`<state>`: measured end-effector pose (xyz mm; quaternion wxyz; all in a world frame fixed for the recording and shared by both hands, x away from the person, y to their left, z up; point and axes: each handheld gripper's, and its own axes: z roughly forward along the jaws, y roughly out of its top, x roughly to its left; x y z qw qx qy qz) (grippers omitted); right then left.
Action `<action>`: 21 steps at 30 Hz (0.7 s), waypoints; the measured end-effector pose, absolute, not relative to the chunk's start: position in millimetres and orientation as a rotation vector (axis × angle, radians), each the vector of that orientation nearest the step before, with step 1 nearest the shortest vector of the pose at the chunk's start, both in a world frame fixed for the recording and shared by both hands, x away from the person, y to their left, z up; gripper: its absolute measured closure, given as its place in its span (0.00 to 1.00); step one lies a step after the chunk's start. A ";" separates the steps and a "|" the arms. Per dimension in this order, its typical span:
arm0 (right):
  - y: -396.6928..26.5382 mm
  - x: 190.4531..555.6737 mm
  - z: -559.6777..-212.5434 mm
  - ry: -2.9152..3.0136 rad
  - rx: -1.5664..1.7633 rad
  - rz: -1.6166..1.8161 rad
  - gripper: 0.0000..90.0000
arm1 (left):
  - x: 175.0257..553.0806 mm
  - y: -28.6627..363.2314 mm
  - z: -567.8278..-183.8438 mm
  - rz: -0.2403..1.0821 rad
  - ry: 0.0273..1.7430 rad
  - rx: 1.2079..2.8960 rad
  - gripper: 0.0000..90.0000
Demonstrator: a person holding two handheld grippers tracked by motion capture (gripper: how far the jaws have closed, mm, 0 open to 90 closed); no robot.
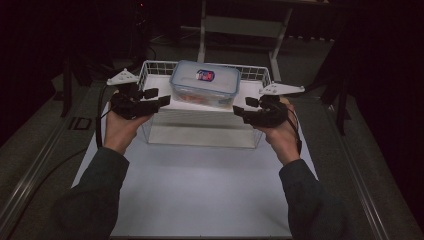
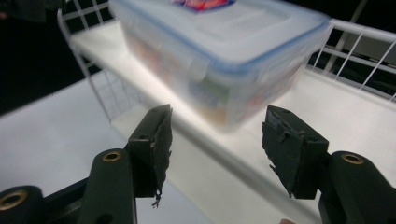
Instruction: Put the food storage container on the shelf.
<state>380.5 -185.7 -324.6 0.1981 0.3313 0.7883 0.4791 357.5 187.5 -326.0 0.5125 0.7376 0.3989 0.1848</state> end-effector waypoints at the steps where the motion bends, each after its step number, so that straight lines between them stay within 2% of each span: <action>1: -186.3 375.9 -326.7 2.228 0.906 1.319 0.46 | 354.4 187.8 -327.7 0.444 0.956 1.795 0.45; 7: -192.7 357.0 -336.2 2.296 0.869 1.309 0.39 | 331.3 192.0 -345.0 0.481 0.942 1.858 0.38; 15: -212.3 331.3 -359.0 2.301 0.890 1.264 0.28 | 296.4 210.2 -371.6 0.509 0.930 1.887 0.36; 21: -231.2 314.8 -379.6 2.275 0.943 1.251 0.24 | 272.8 222.7 -397.2 0.508 0.967 1.908 0.34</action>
